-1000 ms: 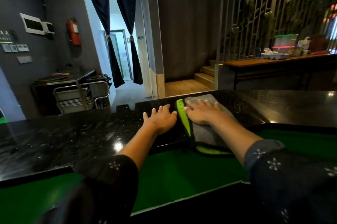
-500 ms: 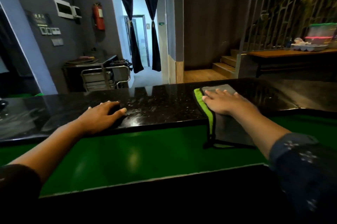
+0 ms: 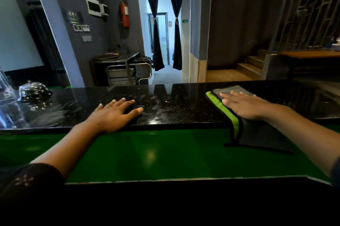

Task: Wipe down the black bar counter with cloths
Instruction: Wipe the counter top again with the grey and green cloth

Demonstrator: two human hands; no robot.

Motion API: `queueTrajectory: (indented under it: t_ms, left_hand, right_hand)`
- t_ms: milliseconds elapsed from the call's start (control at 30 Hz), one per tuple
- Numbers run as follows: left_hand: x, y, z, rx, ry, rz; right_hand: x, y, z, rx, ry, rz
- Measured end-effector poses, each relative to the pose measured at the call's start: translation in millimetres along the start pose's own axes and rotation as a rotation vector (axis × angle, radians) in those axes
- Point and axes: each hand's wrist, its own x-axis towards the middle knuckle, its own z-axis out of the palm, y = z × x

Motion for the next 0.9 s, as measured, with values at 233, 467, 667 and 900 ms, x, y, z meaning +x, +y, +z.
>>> queueTrajectory:
  t_ms: [233, 467, 667, 900]
  left_hand:
    - [7, -2, 3, -0.030, 0.023, -0.022]
    - [10, -12, 2, 0.013, -0.010, 0.027]
    - [8, -7, 4, -0.019, 0.011, 0.013]
    - [11, -3, 5, -0.008, 0.009, -0.027]
  right_hand:
    - [51, -149, 18, -0.040, 0.044, -0.132]
    - [41, -186, 26, 0.013, 0.003, -0.329]
    - [70, -43, 2, 0.000, 0.063, 0.095]
    - [53, -115, 14, -0.037, 0.097, -0.013]
